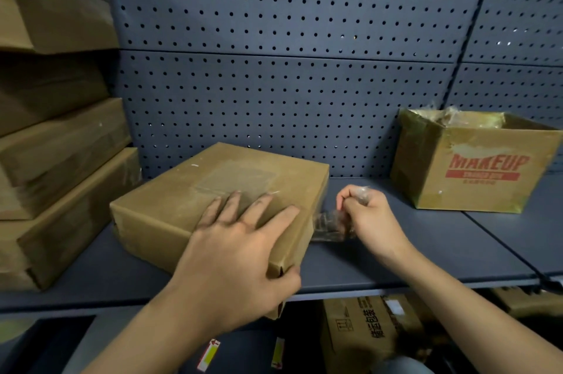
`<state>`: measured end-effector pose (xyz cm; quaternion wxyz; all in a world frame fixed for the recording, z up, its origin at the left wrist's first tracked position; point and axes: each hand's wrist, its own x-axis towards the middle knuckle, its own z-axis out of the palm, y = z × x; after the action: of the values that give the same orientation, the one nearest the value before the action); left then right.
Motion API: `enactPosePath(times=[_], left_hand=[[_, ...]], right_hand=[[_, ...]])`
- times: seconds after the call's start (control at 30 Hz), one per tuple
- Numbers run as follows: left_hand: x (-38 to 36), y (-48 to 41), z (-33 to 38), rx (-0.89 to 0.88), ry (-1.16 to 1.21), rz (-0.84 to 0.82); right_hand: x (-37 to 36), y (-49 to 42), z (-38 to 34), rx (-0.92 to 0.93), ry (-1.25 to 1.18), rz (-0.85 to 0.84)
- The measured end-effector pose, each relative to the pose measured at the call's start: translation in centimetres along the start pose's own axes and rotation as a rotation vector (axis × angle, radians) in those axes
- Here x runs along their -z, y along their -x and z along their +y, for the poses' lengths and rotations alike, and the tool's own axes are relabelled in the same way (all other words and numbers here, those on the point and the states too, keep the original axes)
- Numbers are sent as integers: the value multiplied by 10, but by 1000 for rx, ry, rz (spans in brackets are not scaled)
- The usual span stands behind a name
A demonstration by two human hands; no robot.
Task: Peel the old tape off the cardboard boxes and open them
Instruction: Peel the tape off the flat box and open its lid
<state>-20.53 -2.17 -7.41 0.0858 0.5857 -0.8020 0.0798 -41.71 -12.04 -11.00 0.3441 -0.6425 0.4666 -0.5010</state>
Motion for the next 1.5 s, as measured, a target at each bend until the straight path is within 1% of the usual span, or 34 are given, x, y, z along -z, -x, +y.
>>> enactPosePath(times=[0.13, 0.33, 0.47, 0.5, 0.57, 0.67, 0.73, 0.8, 0.9, 0.97, 1.03, 1.1, 1.23, 1.33, 1.43, 1.5], left_hand=[[0, 9, -11, -61, 56, 0], [7, 11, -15, -128, 67, -29], [7, 16, -33, -200, 90, -50], [7, 18, -38, -213, 99, -56], [8, 21, -49, -235, 117, -59], [8, 21, -57, -245, 101, -65], [7, 21, -60, -249, 99, -55], [6, 22, -62, -253, 119, -43], [6, 23, -63, -252, 134, -46], [6, 23, -63, -253, 147, -47], [7, 24, -65, -258, 150, -56], [9, 25, -68, -273, 142, -74], [12, 26, -81, -302, 184, -98], [13, 27, -90, -305, 245, -107], [13, 28, -96, -314, 265, -100], [13, 28, -98, -329, 281, -92]], right_hand=[[-2, -4, 1, -96, -107, 26], [-6, -11, 6, -150, -127, 74], [9, -19, 15, -202, -105, 233], [14, -20, 16, -200, -95, 244], [19, -19, 17, -178, -83, 180], [20, -14, 15, -142, -111, 7], [23, -9, 10, -127, -174, -97], [28, -3, 6, -120, -302, -158], [33, 4, 3, -159, -516, -247], [38, 7, 3, -225, -624, -320], [44, 11, 5, -276, -689, -356], [49, 12, 7, -313, -715, -345], [57, 13, 11, -420, -604, -204], [63, 14, 10, -380, -401, -199], [65, 12, 8, -318, -239, -106], [64, 9, 8, -294, -189, -54]])
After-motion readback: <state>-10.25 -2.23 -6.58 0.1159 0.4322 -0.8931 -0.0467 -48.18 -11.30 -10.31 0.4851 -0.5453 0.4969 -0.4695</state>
